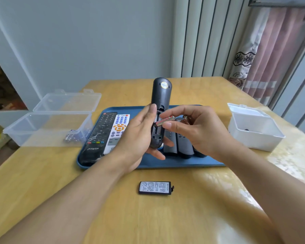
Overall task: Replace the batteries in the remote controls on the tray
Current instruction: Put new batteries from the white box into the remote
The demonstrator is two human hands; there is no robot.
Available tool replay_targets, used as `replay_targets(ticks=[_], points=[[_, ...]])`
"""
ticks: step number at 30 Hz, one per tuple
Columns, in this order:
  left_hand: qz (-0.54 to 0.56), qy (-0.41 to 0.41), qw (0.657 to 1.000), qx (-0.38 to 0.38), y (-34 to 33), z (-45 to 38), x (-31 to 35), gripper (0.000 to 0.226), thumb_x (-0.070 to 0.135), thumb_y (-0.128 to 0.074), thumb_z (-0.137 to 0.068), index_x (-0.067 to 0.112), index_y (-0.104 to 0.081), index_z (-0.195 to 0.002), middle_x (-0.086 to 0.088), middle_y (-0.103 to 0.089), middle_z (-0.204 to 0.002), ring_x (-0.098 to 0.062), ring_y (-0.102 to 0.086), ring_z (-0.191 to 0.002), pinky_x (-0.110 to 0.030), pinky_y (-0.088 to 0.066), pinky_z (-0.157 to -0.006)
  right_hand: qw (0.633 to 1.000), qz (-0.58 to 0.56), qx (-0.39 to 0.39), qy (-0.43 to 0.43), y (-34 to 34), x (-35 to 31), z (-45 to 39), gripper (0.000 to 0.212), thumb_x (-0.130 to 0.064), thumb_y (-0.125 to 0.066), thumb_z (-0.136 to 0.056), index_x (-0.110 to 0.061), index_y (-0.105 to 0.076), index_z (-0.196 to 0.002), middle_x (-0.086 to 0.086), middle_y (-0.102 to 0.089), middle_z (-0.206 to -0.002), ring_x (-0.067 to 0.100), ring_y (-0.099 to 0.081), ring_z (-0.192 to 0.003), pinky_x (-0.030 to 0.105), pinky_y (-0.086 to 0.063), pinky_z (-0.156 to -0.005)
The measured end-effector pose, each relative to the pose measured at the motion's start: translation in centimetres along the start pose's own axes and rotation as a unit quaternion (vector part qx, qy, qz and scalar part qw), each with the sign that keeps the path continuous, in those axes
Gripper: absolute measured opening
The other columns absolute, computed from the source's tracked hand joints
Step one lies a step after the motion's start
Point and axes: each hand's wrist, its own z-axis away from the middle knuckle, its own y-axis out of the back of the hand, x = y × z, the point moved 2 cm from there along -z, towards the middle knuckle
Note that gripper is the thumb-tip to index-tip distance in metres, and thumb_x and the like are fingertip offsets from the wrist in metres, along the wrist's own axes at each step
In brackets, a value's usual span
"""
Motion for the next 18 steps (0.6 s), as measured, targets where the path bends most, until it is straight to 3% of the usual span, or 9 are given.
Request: replay_targets(ticks=[3, 6, 9, 12, 15, 18], points=[[0.02, 0.017, 1.0, -0.014, -0.01, 0.06, -0.02, 0.036, 0.047, -0.038, -0.106, 0.027, -0.062, -0.125, 0.002, -0.075, -0.091, -0.027, -0.071, -0.071, -0.034, -0.054, -0.045, 1.0, -0.005, 0.016, -0.003, 0.02, 0.02, -0.08, 0.016, -0.02, -0.08, -0.082, -0.026, -0.076, -0.097, -0.001, -0.077, -0.084, 0.028, -0.041, -0.057, 0.034, -0.04, -0.061], [0.043, 0.034, 0.998, -0.037, -0.14, 0.14, -0.13, 0.037, 0.043, -0.036, -0.108, 0.026, -0.063, -0.127, -0.008, -0.073, -0.1, -0.03, -0.071, -0.074, -0.039, -0.056, -0.05, 0.999, -0.001, 0.05, -0.008, 0.13, -0.11, 0.0, 0.027, -0.02, -0.086, -0.075, -0.022, -0.069, -0.095, -0.004, -0.077, -0.083, 0.013, -0.04, -0.053, 0.029, -0.041, -0.054], [0.045, 0.043, 0.997, -0.051, -0.42, 0.35, -0.24, 0.036, 0.04, -0.036, -0.109, 0.028, -0.063, -0.129, -0.009, -0.074, -0.104, -0.032, -0.073, -0.076, -0.041, -0.058, -0.051, 0.996, -0.019, 0.09, -0.004, 0.31, -0.29, 0.22, 0.024, -0.013, -0.088, -0.071, -0.013, -0.071, -0.089, 0.0, -0.074, -0.082, 0.001, -0.041, -0.046, 0.009, -0.041, -0.05], [0.032, 0.028, 0.998, -0.055, -0.45, 0.59, -0.11, 0.034, 0.039, -0.036, -0.109, 0.035, -0.058, -0.134, 0.002, -0.077, -0.109, -0.034, -0.076, -0.078, -0.034, -0.055, -0.043, 0.996, 0.049, 0.078, -0.003, 0.05, -0.3, 0.11, 0.019, -0.021, -0.087, -0.072, -0.025, -0.077, -0.088, 0.007, -0.068, -0.088, 0.001, -0.05, -0.053, 0.008, -0.041, -0.057], [0.013, 0.017, 0.998, -0.06, -0.53, 0.66, 0.0, 0.037, 0.04, -0.035, -0.109, 0.036, -0.052, -0.142, -0.001, -0.075, -0.117, -0.035, -0.075, -0.079, -0.027, -0.049, -0.038, 0.998, 0.003, 0.063, -0.008, -0.04, -0.07, -0.03, 0.011, -0.016, -0.08, -0.082, -0.021, -0.08, -0.092, 0.02, -0.064, -0.094, 0.016, -0.068, -0.072, 0.016, -0.056, -0.068], [0.008, 0.019, 0.997, -0.07, -0.58, 0.8, 0.1, 0.037, 0.04, -0.035, -0.109, 0.036, -0.051, -0.142, 0.003, -0.074, -0.12, -0.032, -0.076, -0.081, -0.025, -0.048, -0.038, 0.997, -0.017, 0.076, -0.016, 0.07, -0.1, 0.05, 0.008, -0.016, -0.079, -0.084, -0.018, -0.08, -0.091, 0.011, -0.066, -0.088, 0.02, -0.07, -0.077, 0.019, -0.057, -0.069]])
